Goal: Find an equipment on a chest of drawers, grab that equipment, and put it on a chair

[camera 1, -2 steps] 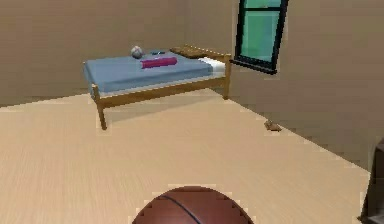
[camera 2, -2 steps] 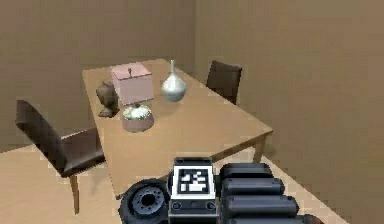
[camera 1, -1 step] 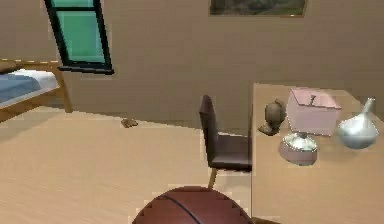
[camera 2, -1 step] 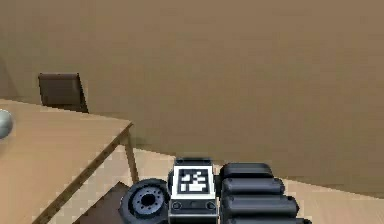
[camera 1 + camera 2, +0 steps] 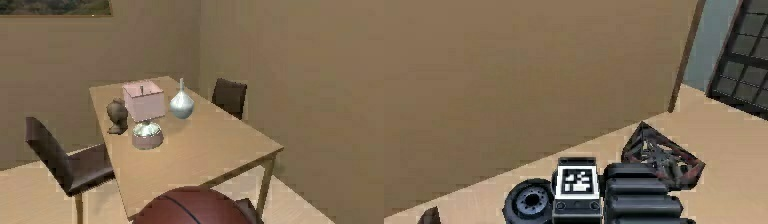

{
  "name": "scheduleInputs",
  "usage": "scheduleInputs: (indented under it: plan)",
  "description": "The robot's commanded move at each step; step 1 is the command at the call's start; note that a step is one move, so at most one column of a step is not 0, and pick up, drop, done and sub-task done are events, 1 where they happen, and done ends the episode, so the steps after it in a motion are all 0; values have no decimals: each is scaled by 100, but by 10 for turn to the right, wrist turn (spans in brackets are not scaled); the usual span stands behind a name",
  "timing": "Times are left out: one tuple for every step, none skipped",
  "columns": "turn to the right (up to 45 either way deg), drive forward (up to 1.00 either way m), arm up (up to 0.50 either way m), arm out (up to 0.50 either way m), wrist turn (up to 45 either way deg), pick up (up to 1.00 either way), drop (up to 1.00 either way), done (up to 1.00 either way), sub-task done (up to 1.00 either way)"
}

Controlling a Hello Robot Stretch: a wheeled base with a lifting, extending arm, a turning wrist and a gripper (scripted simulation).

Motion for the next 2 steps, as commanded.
scheduleInputs:
  plan:
    - [240,0,0,0,0,0,0,0,0]
    - [-450,0,0,0,0,0,0,0,0]
